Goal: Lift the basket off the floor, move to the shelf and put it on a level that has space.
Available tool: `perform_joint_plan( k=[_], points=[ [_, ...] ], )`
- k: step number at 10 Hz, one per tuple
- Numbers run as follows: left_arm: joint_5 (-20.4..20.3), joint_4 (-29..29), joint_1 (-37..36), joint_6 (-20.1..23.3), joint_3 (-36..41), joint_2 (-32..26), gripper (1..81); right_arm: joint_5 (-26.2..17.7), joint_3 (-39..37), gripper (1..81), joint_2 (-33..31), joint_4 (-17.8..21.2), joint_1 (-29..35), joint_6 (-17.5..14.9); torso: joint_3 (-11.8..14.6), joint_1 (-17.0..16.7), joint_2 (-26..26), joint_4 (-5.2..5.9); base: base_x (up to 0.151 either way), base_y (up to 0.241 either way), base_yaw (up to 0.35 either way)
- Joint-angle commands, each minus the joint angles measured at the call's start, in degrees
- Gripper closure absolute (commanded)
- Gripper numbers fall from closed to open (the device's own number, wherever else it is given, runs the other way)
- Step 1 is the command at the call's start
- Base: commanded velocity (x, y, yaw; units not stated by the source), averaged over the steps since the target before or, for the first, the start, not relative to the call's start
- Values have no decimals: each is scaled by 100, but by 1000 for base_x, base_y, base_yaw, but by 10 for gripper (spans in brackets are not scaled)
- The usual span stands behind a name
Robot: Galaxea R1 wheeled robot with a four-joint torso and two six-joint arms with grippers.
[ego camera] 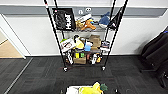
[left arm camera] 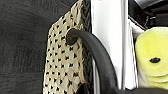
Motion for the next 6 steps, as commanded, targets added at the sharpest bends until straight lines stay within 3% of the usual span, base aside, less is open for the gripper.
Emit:
perform_joint_plan(
  k=[1, 2, 6],
  points=[
    [85, -264, -658, 3, 431, -211, 811, -350, 183, 811, -86, 165, 587, 74, 0, -358, 557, 0, 0, 0, 0],
    [94, -255, -658, 3, 431, -211, 811, -332, 227, 811, -139, 165, 560, 74, 195, -476, 741, 0, 0, 0, 0],
    [94, -255, -633, 3, 440, -255, 811, -253, 359, 811, -253, 165, 525, 74, 403, -953, 1484, 0, 0, 0, 0]
  ],
)
